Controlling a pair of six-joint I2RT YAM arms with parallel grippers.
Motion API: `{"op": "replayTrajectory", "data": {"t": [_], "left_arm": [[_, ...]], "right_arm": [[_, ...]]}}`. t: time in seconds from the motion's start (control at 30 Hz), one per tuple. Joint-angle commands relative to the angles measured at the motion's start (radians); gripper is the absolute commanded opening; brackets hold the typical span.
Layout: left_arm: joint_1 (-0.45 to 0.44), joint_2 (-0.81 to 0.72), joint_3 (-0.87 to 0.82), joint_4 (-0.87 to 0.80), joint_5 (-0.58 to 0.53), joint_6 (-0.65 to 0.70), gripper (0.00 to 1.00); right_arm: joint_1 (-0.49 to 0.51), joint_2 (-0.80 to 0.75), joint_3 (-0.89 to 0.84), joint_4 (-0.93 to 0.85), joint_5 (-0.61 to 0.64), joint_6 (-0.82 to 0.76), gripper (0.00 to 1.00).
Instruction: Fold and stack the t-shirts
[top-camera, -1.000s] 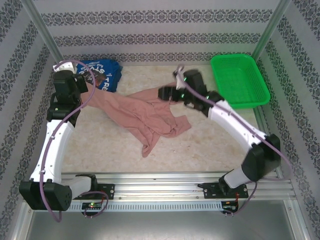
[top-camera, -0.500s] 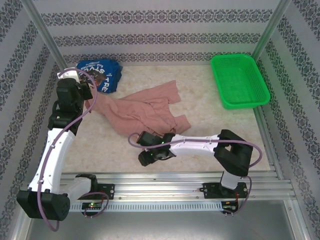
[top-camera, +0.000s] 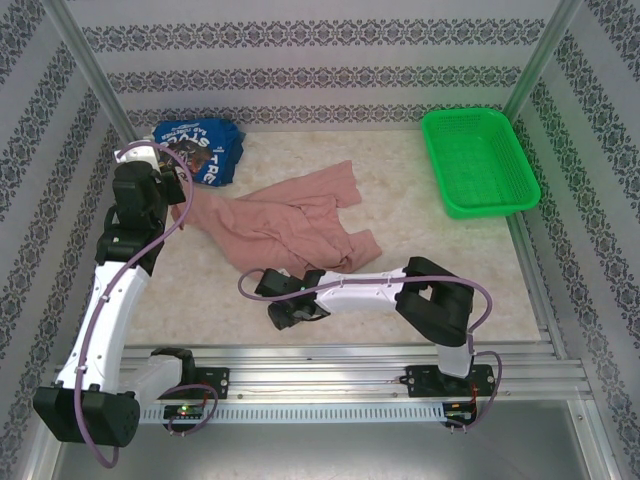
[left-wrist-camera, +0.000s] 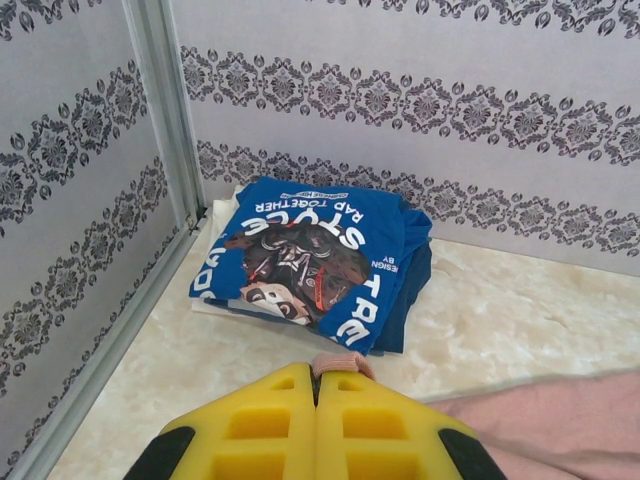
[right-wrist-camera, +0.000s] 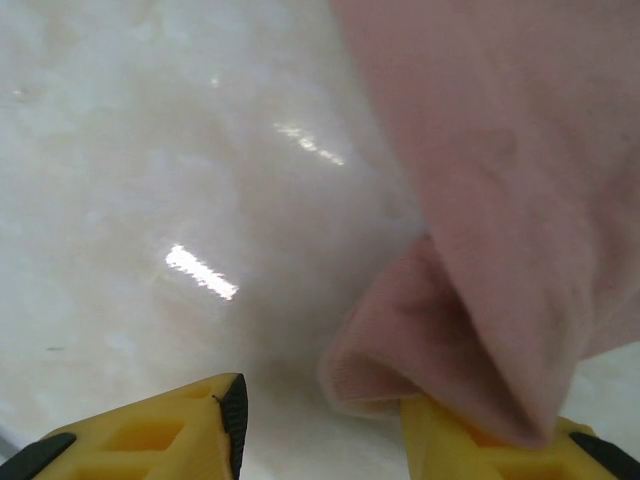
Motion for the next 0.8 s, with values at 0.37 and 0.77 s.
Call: {"op": "replayTrajectory", "data": {"t": [0.37,0.77], "left_arm": [[-0.01,-0.032,0.001,0.003,0.011,-0.013,0.0],[-0.01,-0.091,0.102,-0.047,0.069,-0.045,0.0]], "right_arm": [[-0.092,-0.111,-0.033,-0.14,0.27,-0.045,0.0],[-0.443,-0.823,-0.171,-0.294,0.34,-0.207,0.0]]}}
